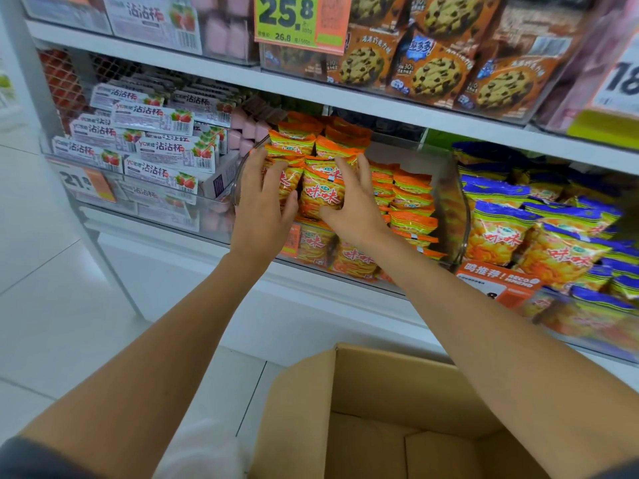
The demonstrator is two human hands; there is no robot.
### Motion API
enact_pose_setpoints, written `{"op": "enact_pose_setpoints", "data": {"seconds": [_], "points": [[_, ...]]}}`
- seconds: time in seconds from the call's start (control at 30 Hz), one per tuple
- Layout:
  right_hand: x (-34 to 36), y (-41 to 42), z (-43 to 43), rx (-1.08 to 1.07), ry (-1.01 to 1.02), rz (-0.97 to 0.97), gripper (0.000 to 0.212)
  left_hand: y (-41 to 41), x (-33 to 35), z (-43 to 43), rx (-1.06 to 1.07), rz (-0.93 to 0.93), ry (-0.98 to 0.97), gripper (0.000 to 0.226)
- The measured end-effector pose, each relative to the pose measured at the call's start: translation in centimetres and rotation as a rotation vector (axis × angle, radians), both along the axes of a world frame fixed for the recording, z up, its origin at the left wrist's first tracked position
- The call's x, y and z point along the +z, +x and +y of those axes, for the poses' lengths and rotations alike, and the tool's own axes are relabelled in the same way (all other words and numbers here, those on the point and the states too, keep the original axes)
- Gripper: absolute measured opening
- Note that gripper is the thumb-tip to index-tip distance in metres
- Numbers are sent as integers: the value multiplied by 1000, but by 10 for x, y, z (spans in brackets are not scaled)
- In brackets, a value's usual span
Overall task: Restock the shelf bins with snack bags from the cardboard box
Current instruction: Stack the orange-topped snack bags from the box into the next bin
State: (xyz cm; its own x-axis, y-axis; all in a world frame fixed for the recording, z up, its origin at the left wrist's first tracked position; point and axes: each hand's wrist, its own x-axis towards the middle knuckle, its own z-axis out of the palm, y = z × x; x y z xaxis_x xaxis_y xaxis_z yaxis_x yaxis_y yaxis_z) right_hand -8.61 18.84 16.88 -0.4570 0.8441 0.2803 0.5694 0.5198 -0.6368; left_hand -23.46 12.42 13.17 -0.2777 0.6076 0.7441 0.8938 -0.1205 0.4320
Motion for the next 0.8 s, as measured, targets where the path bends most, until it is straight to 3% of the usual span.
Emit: {"op": "enact_pose_setpoints", "data": {"seconds": [0.07, 0.23, 0.4, 0.53, 0.67, 0.8], "points": [[-2, -2, 0, 18, 99, -71, 86, 2, 1, -2, 25, 11, 29, 35], [1, -3, 6, 19, 56, -107, 76, 2, 1, -1, 34, 14, 20, 36], [3, 6, -2, 29, 55, -14, 79, 5, 5, -5, 132, 106, -6, 38], [10, 28, -26, -31, 263, 81, 54, 35, 17, -25, 132, 142, -1, 29], [6, 83, -62, -65, 289, 70, 22, 80, 16, -58, -197, -41, -291, 15], [-41, 161, -100, -57, 36, -35, 13, 129, -21, -91, -343, -81, -572, 17]]}}
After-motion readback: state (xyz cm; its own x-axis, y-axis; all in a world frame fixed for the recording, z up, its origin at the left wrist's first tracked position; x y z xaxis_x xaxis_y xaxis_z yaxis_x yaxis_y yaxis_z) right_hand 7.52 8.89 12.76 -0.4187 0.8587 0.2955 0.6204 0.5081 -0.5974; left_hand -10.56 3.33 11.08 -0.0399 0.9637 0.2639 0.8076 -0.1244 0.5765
